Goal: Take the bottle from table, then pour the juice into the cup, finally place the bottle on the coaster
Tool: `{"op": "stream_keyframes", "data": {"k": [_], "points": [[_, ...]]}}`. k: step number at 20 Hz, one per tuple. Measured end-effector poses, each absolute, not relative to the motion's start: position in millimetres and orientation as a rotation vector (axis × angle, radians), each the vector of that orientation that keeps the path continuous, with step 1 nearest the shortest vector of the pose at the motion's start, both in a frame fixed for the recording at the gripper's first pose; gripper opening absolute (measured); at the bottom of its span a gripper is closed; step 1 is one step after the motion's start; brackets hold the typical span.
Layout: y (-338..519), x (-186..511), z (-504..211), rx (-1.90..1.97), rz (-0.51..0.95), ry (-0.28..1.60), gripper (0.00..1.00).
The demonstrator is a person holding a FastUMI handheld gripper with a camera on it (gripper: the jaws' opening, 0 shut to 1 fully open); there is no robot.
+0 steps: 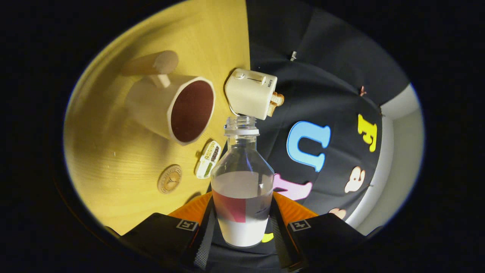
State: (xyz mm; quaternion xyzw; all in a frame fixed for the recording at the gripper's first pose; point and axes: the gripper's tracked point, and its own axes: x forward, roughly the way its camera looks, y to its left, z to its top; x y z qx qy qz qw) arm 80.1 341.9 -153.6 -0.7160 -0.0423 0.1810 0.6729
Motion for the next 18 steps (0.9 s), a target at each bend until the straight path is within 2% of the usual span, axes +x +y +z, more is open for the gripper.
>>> {"op": "stream_keyframes", "data": {"k": [6,12,18], "points": [[344,67,-172,-1.251,0.434,0.053,0.72],[353,62,-162,-0.909,0.428,0.069,0.72],[358,59,-174,-0.547,0.455,0.193,0.74]]}}
